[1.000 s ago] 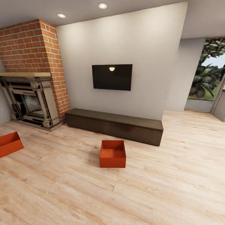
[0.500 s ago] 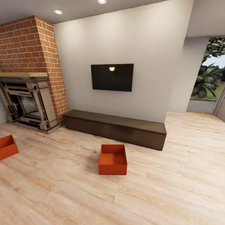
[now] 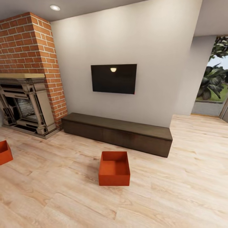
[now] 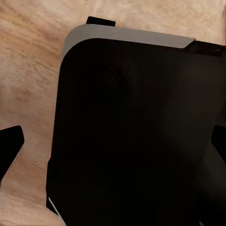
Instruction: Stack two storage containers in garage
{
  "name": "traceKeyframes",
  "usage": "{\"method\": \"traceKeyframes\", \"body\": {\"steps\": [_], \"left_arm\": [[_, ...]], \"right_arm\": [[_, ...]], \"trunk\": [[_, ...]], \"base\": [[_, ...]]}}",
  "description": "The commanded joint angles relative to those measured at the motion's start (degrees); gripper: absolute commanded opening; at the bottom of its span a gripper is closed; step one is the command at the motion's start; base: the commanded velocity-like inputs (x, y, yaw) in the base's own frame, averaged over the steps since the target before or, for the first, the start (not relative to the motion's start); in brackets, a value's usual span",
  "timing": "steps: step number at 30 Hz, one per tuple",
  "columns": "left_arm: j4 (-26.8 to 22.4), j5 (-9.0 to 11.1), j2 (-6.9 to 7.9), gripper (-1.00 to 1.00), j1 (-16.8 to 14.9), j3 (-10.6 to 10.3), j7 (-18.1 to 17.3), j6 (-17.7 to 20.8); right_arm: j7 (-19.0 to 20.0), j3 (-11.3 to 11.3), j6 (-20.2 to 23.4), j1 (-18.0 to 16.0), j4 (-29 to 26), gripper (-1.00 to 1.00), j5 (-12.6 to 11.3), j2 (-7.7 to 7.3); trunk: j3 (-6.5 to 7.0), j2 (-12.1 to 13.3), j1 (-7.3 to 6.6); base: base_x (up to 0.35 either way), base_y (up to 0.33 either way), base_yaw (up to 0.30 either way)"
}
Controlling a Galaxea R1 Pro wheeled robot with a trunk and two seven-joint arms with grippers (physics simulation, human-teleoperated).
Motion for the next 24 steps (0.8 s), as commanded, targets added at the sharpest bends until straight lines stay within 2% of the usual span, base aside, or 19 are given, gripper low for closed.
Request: {"method": "traceKeyframes", "body": {"steps": [1,24], "left_arm": [[-0.1,0.5,0.0,1.0,0.0,0.0,0.0,0.4],[-0.1,0.5,0.0,1.0,0.0,0.0,0.0,0.4]], "right_arm": [[-0.2,0.4,-0.2,-0.1,0.1,1.0,0.1,0.01],[-0.2,0.4,-0.2,-0.1,0.1,1.0,0.1,0.01]], "trunk": [[-0.06,0.0,0.03],[-0.06,0.0,0.03]], "base": [[0.317,0.0,0.0],[0.317,0.0,0.0]]}}
